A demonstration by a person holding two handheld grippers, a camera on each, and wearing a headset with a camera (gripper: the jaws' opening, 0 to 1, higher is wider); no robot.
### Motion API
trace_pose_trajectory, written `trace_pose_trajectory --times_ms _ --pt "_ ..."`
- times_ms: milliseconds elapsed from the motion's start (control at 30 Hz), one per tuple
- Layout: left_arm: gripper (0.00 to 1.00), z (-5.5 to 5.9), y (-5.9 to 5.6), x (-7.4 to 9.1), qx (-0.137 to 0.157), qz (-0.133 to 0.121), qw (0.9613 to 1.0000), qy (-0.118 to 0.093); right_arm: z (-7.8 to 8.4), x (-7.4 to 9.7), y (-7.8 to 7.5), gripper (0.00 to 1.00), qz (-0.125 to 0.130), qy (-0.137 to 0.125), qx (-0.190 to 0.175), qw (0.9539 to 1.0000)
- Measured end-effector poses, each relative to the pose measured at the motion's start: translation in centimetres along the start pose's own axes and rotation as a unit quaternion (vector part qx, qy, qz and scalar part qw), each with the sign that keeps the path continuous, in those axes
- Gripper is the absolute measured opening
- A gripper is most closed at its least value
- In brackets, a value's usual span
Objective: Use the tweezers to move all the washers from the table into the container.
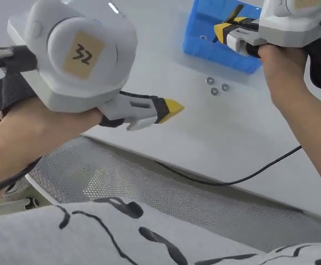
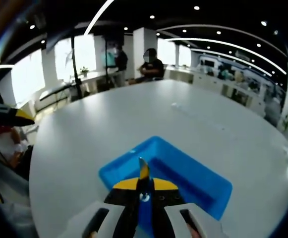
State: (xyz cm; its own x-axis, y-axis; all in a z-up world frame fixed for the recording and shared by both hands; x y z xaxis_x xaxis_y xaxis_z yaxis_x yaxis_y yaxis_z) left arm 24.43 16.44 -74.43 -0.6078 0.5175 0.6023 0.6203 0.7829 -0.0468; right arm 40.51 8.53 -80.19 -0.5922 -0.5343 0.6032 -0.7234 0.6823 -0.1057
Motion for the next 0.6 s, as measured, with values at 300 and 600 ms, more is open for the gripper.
trace_pose_trajectory --times_ms 300,600 --pt "0.99 -0.1 -0.1 0.1 -0.005 -0.001 1.0 0.005 -0.2 0.2 0.0 0.05 0.001 -0.005 -0.016 0.9999" --pt "0.99 -0.4 -0.2 0.1 -0.008 -0.001 1.0 0.003 -1.7 2.9 0.2 0.05 -0.004 -0.026 -0.035 0.999"
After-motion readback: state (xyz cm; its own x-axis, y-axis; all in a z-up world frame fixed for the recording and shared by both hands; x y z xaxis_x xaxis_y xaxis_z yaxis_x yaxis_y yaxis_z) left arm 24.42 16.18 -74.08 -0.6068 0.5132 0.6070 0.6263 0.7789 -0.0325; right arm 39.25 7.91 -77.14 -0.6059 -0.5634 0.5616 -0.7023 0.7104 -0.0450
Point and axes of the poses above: the centre of the closed fingertips' face, and the gripper's own axes: x roughly backward along the fingers, y roughly to its left, z roughly out of its underside, the point moved 1 cm from there along x, roughly backward along the fingers, and after that the axes turned 11 degrees about z, right-handed, at the moved point
